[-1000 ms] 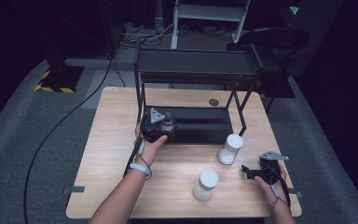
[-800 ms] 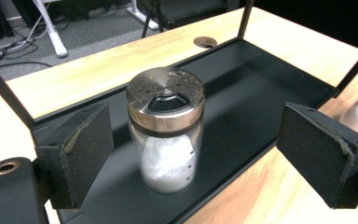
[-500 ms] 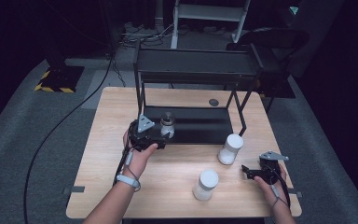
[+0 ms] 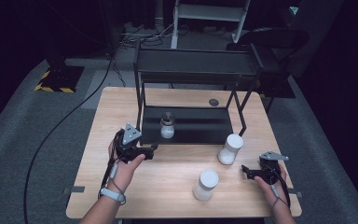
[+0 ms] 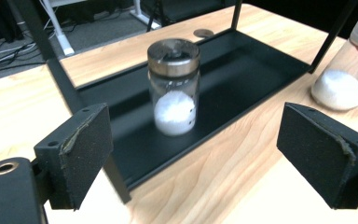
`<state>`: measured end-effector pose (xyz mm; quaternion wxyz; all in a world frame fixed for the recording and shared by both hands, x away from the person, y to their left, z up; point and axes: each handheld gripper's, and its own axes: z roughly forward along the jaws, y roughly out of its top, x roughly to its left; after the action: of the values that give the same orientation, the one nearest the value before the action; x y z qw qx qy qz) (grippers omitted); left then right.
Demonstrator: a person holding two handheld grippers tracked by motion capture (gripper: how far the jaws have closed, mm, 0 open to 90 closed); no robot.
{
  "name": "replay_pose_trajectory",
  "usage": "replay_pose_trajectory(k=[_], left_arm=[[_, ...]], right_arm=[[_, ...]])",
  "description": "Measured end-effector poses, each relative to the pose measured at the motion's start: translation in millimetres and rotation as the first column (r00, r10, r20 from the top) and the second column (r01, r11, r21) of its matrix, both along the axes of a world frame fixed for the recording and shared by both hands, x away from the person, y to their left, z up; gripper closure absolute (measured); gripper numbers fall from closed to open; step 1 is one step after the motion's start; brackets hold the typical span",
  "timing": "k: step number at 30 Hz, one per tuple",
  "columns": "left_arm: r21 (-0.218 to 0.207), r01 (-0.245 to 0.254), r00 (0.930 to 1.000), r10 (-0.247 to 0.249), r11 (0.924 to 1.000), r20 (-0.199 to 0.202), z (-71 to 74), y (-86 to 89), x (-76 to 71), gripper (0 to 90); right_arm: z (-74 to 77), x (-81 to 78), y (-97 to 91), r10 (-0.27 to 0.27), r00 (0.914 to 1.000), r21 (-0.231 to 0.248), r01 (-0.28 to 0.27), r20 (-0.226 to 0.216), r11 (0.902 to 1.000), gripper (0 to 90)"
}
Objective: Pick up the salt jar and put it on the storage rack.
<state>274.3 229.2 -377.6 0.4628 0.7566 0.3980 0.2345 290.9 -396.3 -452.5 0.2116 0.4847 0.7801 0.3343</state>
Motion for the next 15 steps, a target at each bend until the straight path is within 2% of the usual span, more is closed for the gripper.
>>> replay_pose_trajectory(k=[8,15], left_arm=[[0.007,-0.015,0.9997,0.015,0.9999,-0.017,-9.4,12.2,-14.2,10.3],[0.018,-0.032,0.9988,0.033,0.9993,-0.036,-25.8,17.4,-24.5,10.3]], right_arm=[[0.0,0.0,0.0,0.001,1.0,0.0,-0.001,0.0,1.0,4.7],[0.1,0.1,-0.1,0.002,1.0,0.0,-0.002,-0.001,1.0,4.7]])
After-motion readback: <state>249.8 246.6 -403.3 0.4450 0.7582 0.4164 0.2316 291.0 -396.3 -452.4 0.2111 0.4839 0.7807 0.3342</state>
